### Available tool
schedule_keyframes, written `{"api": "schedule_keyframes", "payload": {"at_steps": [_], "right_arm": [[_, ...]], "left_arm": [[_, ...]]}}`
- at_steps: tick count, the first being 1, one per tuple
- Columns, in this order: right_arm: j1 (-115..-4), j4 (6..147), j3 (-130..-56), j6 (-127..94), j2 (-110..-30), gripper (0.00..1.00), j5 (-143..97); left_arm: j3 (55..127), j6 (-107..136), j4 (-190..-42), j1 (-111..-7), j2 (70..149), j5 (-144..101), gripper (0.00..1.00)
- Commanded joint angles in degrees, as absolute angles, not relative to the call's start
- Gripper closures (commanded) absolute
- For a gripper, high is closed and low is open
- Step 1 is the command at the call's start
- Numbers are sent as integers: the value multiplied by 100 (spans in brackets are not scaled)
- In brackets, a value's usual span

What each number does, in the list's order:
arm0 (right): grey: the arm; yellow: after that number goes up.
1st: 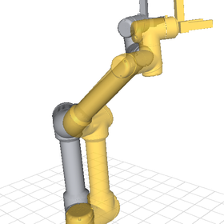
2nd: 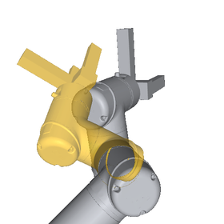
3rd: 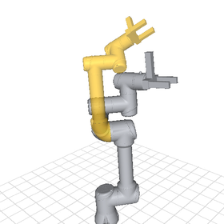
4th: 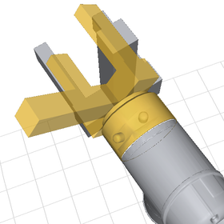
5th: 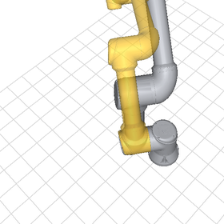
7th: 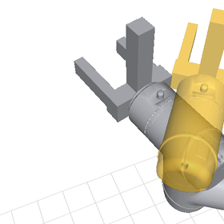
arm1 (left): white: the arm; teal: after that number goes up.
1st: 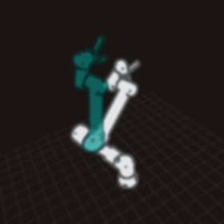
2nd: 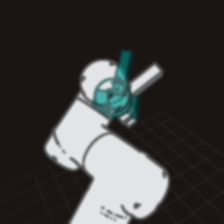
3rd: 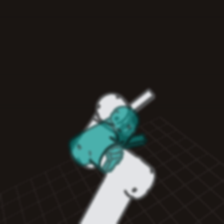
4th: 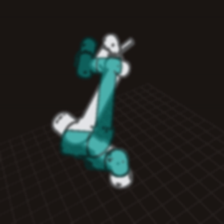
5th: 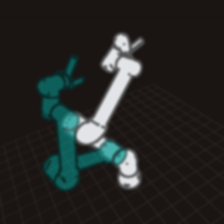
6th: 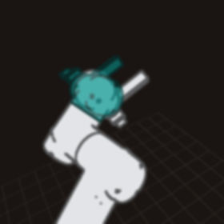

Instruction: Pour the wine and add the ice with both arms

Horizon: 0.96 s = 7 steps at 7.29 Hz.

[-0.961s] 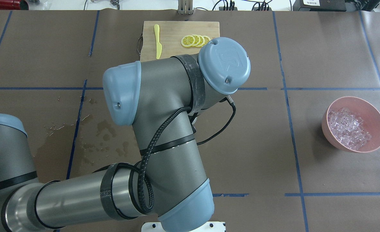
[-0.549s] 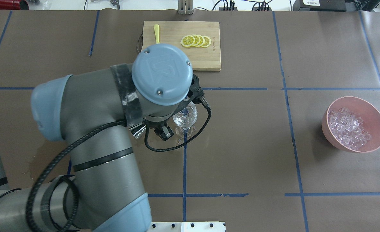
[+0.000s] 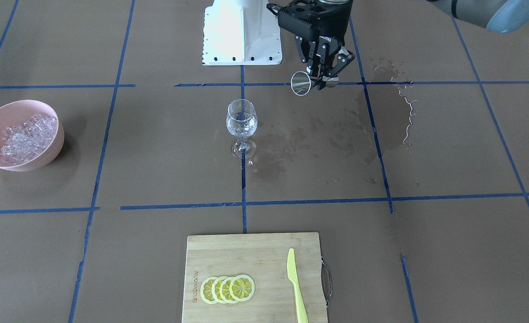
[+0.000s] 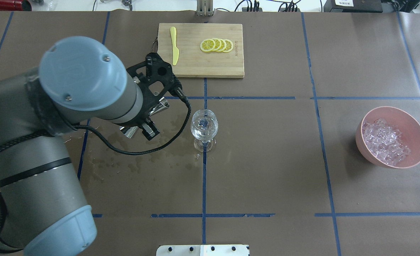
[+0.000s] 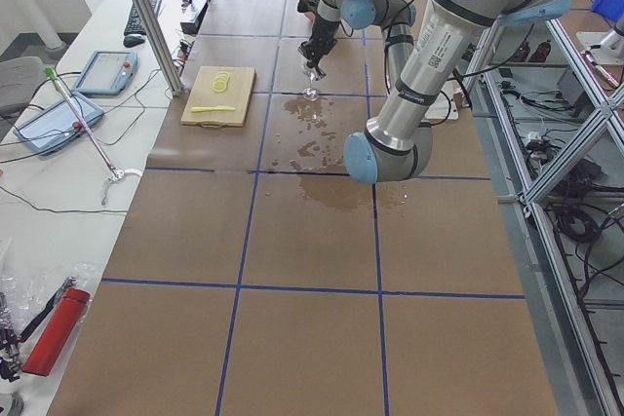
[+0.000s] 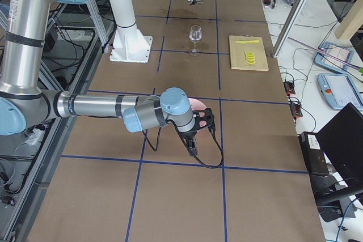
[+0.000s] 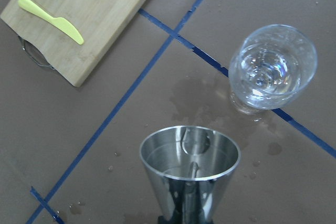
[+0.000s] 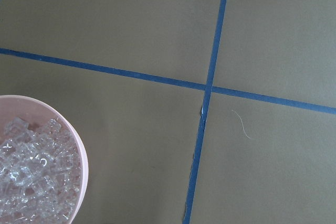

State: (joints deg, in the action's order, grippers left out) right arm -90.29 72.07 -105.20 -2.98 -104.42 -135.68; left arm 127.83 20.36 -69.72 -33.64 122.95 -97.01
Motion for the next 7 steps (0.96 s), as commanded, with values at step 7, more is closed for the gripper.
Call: {"api": "schedule_keyframes", "payload": {"at_steps": [7], "right_arm": [[-9035,7207,-10521,-299,-10441,0,-13570]], "left_arm": [[13018,4427,-12628,-3375,8302,-7211,100]]}}
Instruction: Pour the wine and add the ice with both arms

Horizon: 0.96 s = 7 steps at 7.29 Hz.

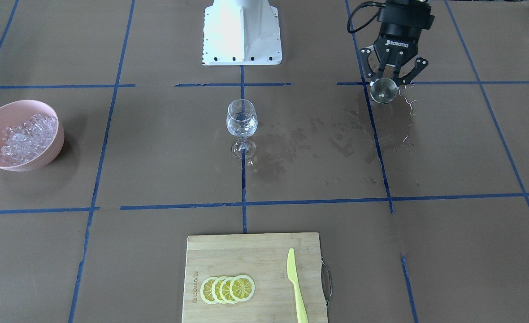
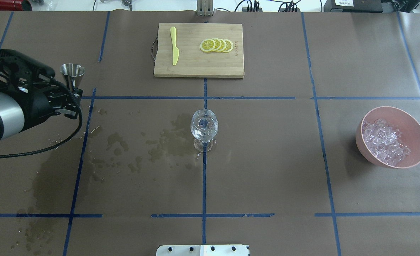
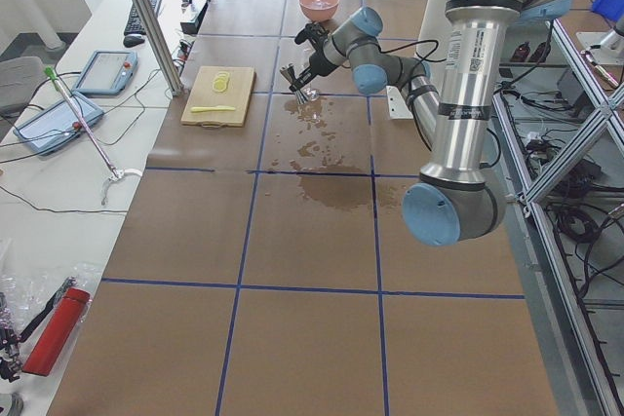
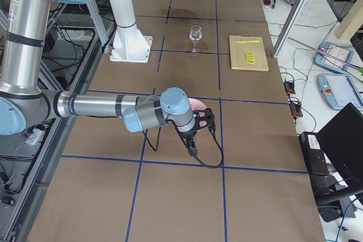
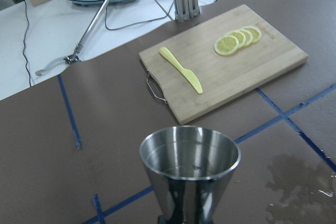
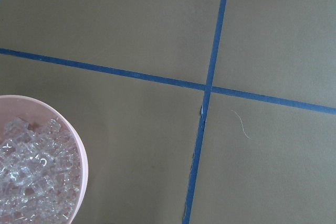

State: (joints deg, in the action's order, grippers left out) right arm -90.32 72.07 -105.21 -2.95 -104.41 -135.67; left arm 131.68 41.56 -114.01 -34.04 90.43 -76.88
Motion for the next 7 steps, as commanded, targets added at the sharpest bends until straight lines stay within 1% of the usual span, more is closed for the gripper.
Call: {"api": "schedule_keyframes", "payload": {"at_steps": [1,2,3,4,5,7], "right_arm": [[-9026,7207,-10521,-299,-10441,0,-13570],[-9035,7207,-10529,-299,-10441,0,-13570],[-9035,7207,-10529,-299,-10441,0,-13570],[-9026,7207,-10529,-299,-10441,0,-13570],[-9026,7207,-10529,-299,-10441,0,-13579],[-9026,7207,-10529,-299,-10441,0,-13579]], "left_arm": [[12773,4586,-13143,-3331,8088,-6868,100],[12257,4927,-13836,-3114,8016,-6255,100],[11539,5270,-14722,-2728,7955,-5536,100],[10974,5282,-15513,-2559,7928,-5241,100],[10682,5300,-15809,-2436,7919,-5195,100],[10338,5745,-15855,-1805,7893,-4618,100]]}}
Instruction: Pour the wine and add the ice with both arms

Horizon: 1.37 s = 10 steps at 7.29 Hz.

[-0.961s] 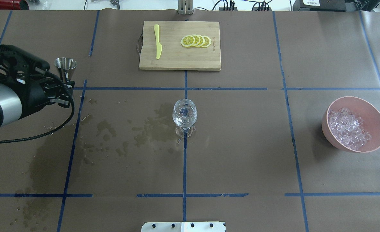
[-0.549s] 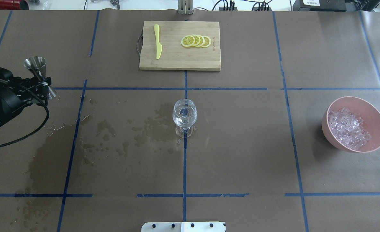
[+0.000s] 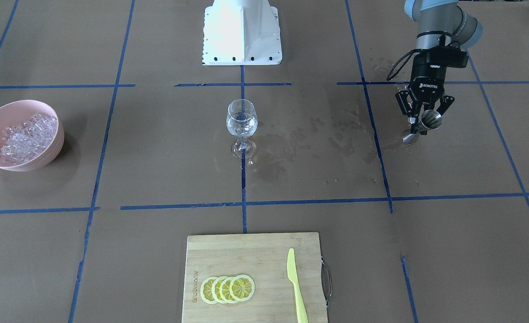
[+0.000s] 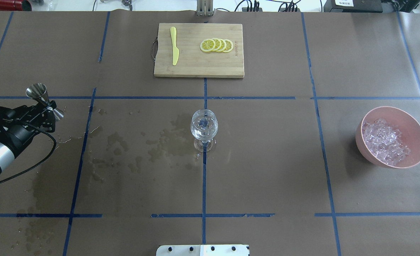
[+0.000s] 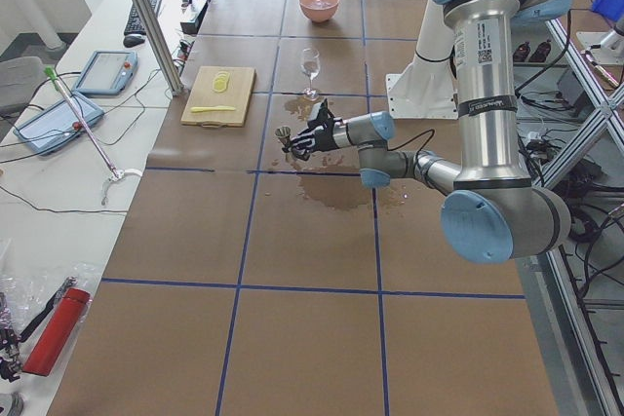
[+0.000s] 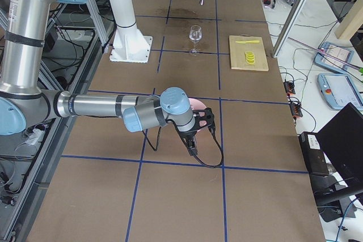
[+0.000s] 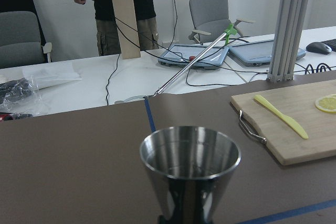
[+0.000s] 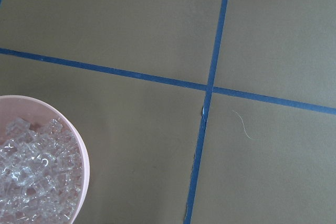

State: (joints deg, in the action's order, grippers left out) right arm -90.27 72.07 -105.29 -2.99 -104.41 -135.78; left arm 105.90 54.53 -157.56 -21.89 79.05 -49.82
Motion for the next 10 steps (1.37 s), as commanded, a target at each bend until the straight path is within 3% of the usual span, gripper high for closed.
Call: {"api": "schedule_keyframes", "payload": {"at_steps": [1,10], "right_arm": [[-9026,7207,-10529,-290,-10441,0,-13579],[-9035,7198,-10538,-290,-10424,0,-13570]], "left_arm": [[10136,5852,-15882,-1610,7893,-4414,100],[9721,6478,-16040,-879,7963,-3832,100]]}}
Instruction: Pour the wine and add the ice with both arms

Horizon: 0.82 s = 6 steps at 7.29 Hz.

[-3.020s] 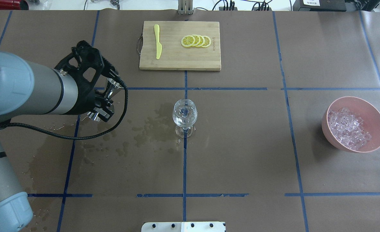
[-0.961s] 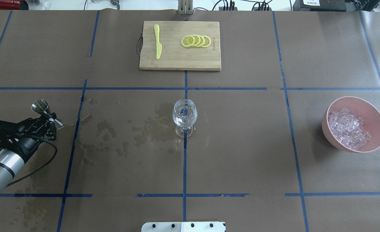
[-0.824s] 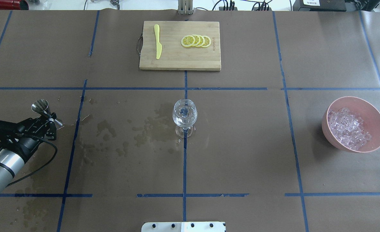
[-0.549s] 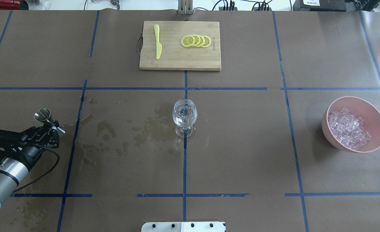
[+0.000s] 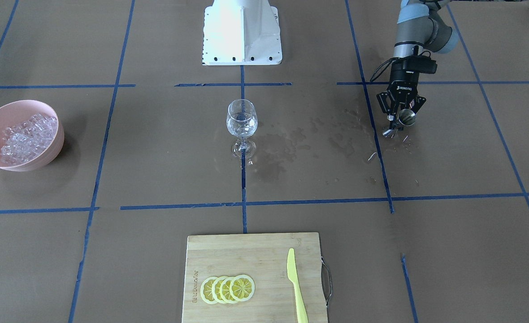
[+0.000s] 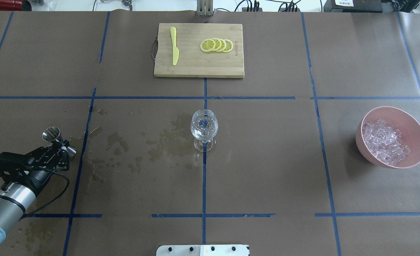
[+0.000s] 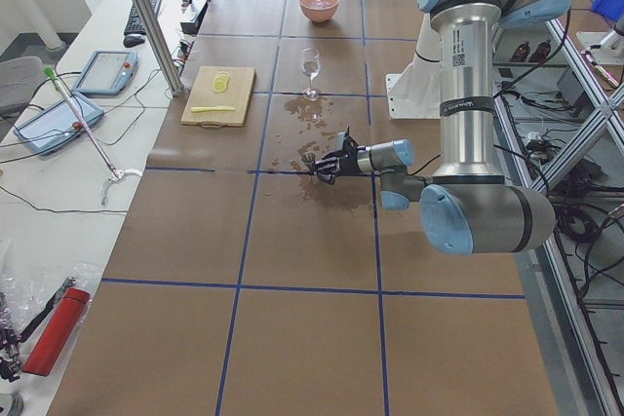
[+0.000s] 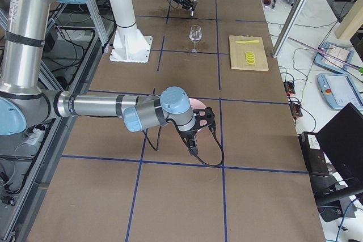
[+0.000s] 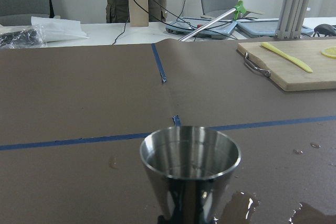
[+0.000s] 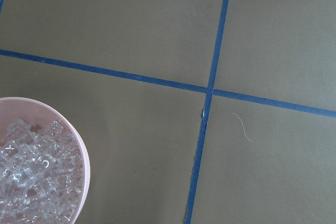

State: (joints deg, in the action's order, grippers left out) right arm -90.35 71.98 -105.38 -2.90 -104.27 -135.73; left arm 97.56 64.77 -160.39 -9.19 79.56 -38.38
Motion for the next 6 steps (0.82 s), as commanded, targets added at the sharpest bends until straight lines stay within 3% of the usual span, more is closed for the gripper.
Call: {"api": "schedule_keyframes", "payload": {"at_steps": [1,6], "right_arm": [[-9035,7207,-10529,-290,-10415,0,-13570],[-9035,7207,-10521,-290,-10406,0,-13562]], "left_arm": [[9695,6478,-16040,-862,7972,-3832,100],[9686,6478,-16040,-800,8024,-3832,89]]}}
